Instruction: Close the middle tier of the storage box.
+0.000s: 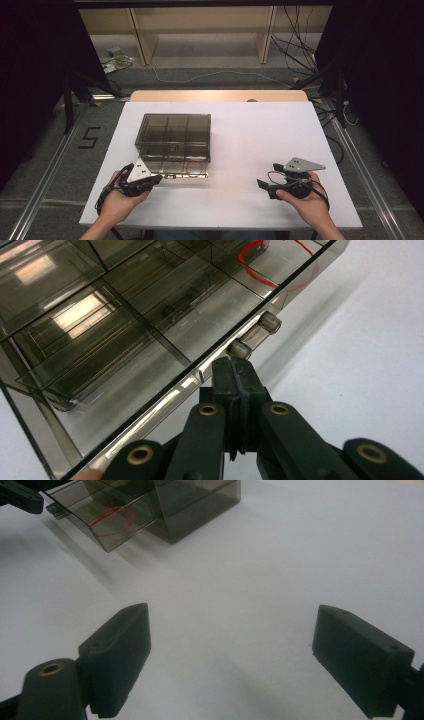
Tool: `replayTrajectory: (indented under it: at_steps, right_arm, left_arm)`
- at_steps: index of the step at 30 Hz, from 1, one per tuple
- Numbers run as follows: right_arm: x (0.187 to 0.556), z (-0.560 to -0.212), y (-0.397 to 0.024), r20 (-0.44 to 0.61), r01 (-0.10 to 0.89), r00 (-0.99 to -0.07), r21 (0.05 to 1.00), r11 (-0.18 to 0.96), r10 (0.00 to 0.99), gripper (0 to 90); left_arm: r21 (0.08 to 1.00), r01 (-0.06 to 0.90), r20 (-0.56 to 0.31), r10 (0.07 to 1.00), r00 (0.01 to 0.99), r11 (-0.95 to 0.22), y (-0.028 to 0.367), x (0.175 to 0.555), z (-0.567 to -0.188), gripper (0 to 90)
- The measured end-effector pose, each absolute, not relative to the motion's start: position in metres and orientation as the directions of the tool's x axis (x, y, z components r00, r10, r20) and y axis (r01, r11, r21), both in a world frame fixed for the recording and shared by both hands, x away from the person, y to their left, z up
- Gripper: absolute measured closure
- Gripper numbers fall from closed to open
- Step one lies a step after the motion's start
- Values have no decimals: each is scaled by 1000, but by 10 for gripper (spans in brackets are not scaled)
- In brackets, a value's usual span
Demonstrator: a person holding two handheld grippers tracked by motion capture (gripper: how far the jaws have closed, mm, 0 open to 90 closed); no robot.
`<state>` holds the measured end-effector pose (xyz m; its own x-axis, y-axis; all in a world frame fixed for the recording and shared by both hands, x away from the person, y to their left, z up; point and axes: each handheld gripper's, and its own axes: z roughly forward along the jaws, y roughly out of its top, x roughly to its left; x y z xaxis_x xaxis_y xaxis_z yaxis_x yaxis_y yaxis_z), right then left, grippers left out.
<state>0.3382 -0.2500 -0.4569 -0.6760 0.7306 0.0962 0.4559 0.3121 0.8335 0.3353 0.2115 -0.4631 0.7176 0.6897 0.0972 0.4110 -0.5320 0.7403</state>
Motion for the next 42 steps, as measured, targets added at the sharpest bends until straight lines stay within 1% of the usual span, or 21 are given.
replayTrajectory:
  at_steps: [12, 17, 38, 42]
  right_arm:
    - [337, -457, -248, 83, 454, -681, 827, 331, 728, 164]
    - [337, -457, -248, 85, 455, -678, 828, 327, 730, 164]
    - [338, -459, -245, 86, 459, -687, 821, 340, 722, 164]
    - [338, -459, -245, 85, 460, -685, 821, 339, 723, 164]
  left_arm:
    - [730, 405, 121, 687, 717, -551, 208, 341, -467, 898]
    - [730, 398, 146, 695, 704, -556, 207, 344, -467, 899]
    - [751, 430, 91, 723, 684, -501, 206, 352, -470, 899]
    - [755, 428, 93, 728, 679, -497, 204, 353, -470, 899]
